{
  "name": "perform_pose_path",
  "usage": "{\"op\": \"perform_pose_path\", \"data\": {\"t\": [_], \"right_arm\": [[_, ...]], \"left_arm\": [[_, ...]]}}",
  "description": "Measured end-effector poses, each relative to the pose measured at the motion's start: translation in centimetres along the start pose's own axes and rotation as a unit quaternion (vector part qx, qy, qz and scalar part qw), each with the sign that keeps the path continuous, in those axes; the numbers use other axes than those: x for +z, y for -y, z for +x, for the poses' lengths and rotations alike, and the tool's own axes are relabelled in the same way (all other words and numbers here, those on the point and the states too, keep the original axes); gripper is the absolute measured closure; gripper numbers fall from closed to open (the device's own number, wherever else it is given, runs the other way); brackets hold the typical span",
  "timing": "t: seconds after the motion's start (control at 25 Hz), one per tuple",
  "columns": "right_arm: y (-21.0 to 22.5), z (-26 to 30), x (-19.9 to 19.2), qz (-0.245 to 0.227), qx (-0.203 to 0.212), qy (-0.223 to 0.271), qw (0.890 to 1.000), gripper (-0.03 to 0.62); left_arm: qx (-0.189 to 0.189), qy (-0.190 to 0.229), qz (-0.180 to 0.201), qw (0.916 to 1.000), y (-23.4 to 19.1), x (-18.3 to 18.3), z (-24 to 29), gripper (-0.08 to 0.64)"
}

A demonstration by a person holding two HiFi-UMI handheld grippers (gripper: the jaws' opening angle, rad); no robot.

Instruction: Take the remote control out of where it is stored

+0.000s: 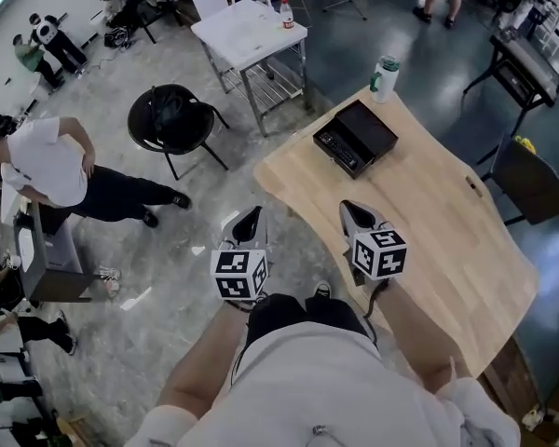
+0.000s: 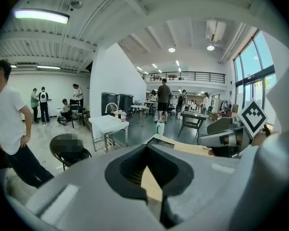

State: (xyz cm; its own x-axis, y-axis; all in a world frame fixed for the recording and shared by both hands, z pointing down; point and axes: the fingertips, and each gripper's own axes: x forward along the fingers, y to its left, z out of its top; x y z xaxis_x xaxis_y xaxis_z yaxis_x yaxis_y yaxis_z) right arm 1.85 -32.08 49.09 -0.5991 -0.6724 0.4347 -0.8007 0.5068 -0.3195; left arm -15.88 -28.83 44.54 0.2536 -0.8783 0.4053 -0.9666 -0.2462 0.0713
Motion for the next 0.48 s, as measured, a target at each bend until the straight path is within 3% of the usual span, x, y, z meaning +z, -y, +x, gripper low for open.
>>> {"op": "perform_pose_path", "data": {"t": [0.24,0.48], "right_arm": [[4.3,5.6,1.6,0.022,-0.015,-0.014,1.000,0.568],[8.6,11.7,2.8,0.036,-0.039,-0.031,0.998,0.568]], "left_arm": [[-0.019,-0.017,0.004,0.9997,-1.8,2.0,7.2,0.560],[-0.077,-0.037,0.021,0.9961,-3.3,3.2,16.8,0.560]]}}
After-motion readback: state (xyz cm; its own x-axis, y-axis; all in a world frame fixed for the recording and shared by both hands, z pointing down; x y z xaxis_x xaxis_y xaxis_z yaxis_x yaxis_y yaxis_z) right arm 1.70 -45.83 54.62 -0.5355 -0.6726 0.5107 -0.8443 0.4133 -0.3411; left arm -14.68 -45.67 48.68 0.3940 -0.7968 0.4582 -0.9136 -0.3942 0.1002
